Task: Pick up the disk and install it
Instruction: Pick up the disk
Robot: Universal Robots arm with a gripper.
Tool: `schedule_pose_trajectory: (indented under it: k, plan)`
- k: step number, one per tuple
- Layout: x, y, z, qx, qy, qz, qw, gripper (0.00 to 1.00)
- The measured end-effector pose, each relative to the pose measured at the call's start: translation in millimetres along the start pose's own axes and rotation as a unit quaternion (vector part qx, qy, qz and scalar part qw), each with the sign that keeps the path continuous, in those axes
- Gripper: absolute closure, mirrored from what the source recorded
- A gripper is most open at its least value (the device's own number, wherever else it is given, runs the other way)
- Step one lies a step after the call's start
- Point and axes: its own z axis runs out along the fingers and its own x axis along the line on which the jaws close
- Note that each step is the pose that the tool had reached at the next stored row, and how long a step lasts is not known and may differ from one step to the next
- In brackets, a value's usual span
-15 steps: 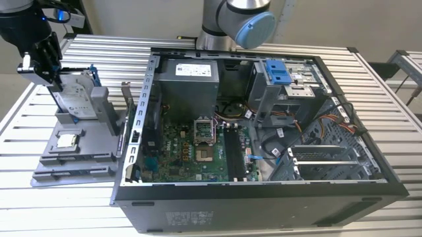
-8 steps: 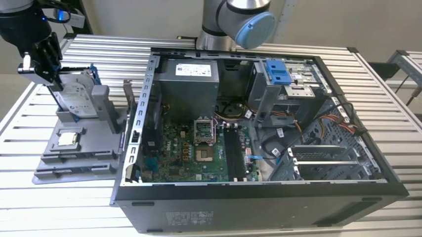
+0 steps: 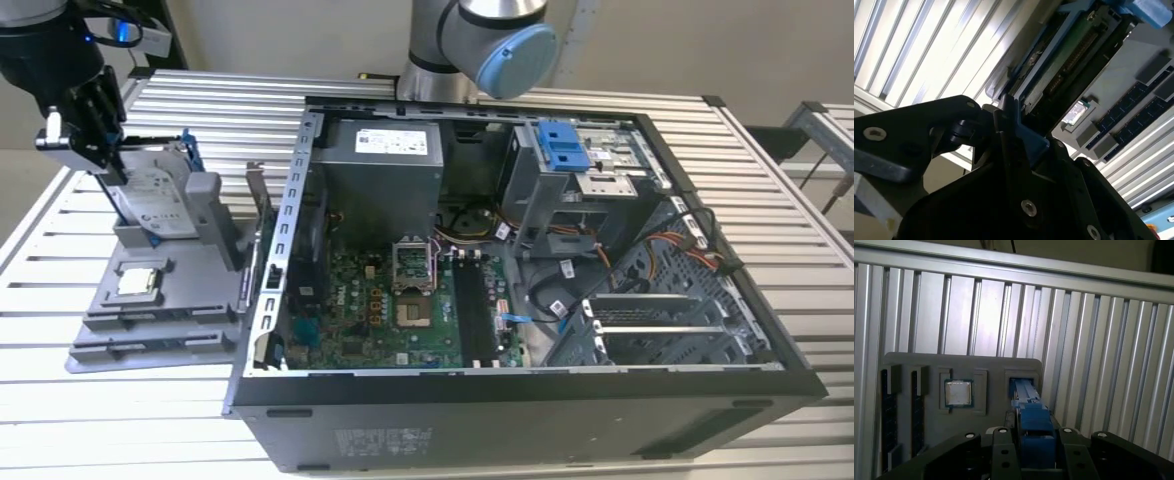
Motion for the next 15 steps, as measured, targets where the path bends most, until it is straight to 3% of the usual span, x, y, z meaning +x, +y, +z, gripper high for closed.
schedule_pose_trajectory:
  k: [15]
  plan:
    - [1.3, 0.2, 0.0, 0.0, -0.0002, 0.0, 1.0, 1.0]
